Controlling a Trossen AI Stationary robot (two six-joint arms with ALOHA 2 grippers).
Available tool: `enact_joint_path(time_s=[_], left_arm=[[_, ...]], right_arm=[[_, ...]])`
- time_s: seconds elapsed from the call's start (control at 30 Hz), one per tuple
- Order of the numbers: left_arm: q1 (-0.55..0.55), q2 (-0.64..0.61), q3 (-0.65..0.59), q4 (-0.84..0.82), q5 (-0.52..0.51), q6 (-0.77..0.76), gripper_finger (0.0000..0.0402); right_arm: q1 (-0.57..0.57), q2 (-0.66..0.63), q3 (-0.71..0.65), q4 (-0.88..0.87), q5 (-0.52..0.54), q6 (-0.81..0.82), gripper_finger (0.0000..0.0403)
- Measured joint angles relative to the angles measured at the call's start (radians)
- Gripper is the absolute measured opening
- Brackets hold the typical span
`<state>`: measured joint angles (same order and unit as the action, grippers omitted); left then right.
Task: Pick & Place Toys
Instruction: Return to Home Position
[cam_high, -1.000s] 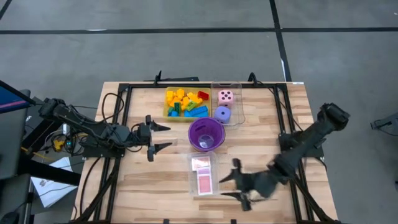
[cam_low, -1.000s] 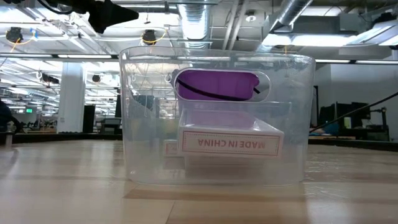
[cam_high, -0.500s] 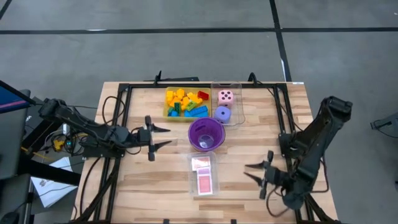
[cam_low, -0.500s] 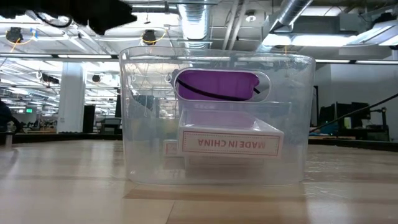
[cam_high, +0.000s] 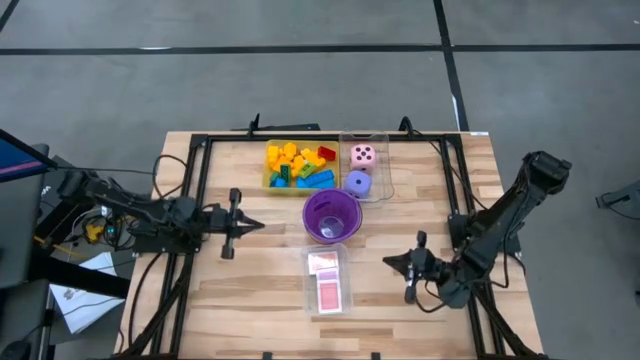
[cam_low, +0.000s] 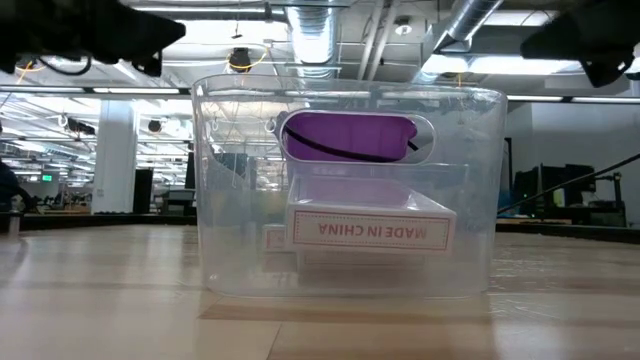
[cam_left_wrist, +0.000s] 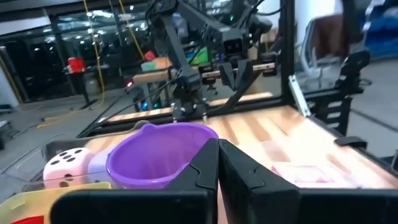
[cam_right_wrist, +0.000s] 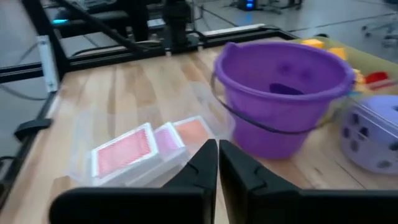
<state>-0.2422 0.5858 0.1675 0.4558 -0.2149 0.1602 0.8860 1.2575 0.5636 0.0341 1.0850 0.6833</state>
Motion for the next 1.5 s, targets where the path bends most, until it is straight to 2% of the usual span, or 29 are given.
enact_joint_path(time_s=[0.1, 0.3, 0.4, 0.57, 0.8, 1.0, 1.2, 1.3, 1.5], left_arm=[[0.026, -0.077, -0.058, 0.009, 0.038, -0.023, 0.0003], [0.038, -0.228, -0.154, -0.001, 0.039, -0.035, 0.0001], [0.037, -0.300, -0.160, -0.083, 0.041, -0.037, 0.0003], [0.037, -0.407, -0.160, -0.225, 0.137, -0.041, 0.0001], [0.038, -0.574, -0.160, -0.418, 0.136, -0.036, 0.0001], [0.040, -0.584, -0.158, -0.421, 0.115, -0.003, 0.0001], [0.040, -0.561, -0.156, -0.424, 0.066, -0.002, 0.0003], [0.040, -0.531, -0.155, -0.424, 0.065, -0.006, 0.0006], [0.040, -0.465, -0.159, -0.375, 0.059, -0.007, 0.0006]], right_arm=[[-0.006, 0.000, 0.000, 0.065, -0.039, -0.072, 0.0009], [0.004, 0.000, 0.000, 0.086, -0.044, -0.105, 0.0004], [0.013, 0.000, 0.000, 0.085, -0.044, -0.101, 0.0002], [0.042, 0.001, 0.000, 0.083, -0.043, -0.092, 0.0001], [0.064, 0.001, -0.041, 0.136, -0.037, -0.078, 0.0001], [0.062, 0.002, -0.159, 0.260, -0.037, -0.007, 0.0000], [0.045, 0.002, -0.287, 0.500, -0.039, -0.050, 0.0000], [0.010, 0.002, -0.338, 0.659, -0.107, -0.157, 0.0000], [-0.130, 0.002, -0.423, 1.030, -0.411, -0.468, 0.0000]])
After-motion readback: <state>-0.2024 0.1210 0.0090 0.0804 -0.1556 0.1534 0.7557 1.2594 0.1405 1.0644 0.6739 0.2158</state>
